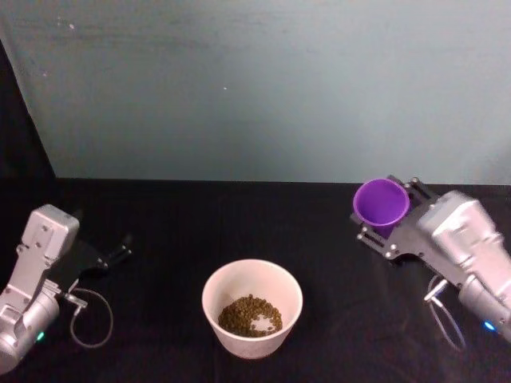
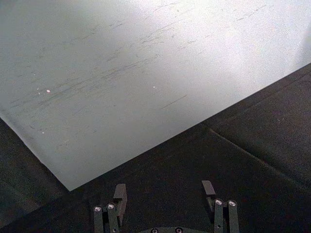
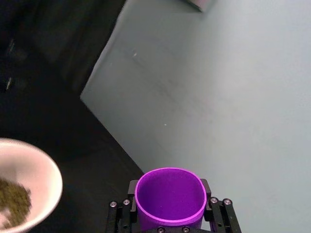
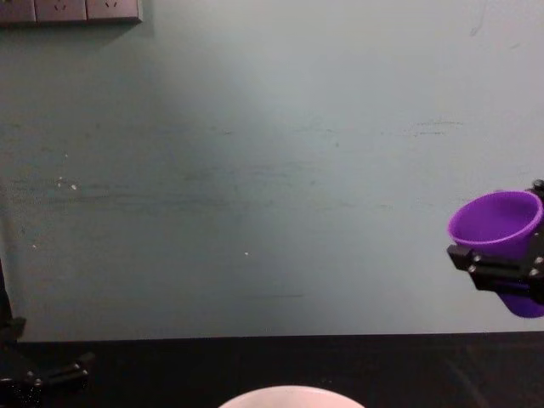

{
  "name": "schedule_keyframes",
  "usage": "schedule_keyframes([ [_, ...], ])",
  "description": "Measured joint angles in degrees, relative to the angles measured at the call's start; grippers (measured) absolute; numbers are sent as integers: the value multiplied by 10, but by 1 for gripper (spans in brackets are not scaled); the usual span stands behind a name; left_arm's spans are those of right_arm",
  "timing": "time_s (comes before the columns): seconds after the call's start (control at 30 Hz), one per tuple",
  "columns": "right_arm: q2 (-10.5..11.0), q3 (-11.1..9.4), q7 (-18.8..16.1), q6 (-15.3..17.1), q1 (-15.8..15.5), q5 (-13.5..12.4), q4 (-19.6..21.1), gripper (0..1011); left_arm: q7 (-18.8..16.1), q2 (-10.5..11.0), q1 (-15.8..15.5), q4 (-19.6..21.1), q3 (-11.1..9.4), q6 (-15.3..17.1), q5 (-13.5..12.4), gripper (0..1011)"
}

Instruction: Pick up the cup and pour the mung beans from the cup into the bowl.

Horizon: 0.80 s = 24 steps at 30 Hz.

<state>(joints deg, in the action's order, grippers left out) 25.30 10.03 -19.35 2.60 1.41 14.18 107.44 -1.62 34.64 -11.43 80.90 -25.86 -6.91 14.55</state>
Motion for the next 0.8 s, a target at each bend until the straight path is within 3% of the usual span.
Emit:
schedule_keyframes([
  [0.03, -12, -14, -6, -3, -2, -41, -12, 741, 0, 0, 0, 0, 0, 0, 0, 1004],
  [0.13, -27, -30, -16, -7, -4, -97, -29, 741, 0, 0, 0, 0, 0, 0, 0, 1003],
  [0.17, -36, -38, -21, -8, -4, -127, -41, 741, 0, 0, 0, 0, 0, 0, 0, 1003],
  [0.27, -47, -48, -30, -7, -3, -169, -60, 741, 0, 0, 0, 0, 0, 0, 0, 1003],
  [0.3, -47, -48, -30, -7, -3, -169, -60, 741, 0, 0, 0, 0, 0, 0, 0, 1003],
  [0.37, -53, -50, -37, -6, -2, -199, -72, 741, 0, 0, 0, 0, 0, 0, 0, 1004],
  [0.53, -61, -52, -45, -3, -1, -238, -86, 739, 0, 0, 0, 0, 0, 0, 0, 1003],
  [0.8, -48, -40, -66, -19, 6, -259, -113, 741, 0, 0, 0, 0, 0, 0, 0, 1003],
])
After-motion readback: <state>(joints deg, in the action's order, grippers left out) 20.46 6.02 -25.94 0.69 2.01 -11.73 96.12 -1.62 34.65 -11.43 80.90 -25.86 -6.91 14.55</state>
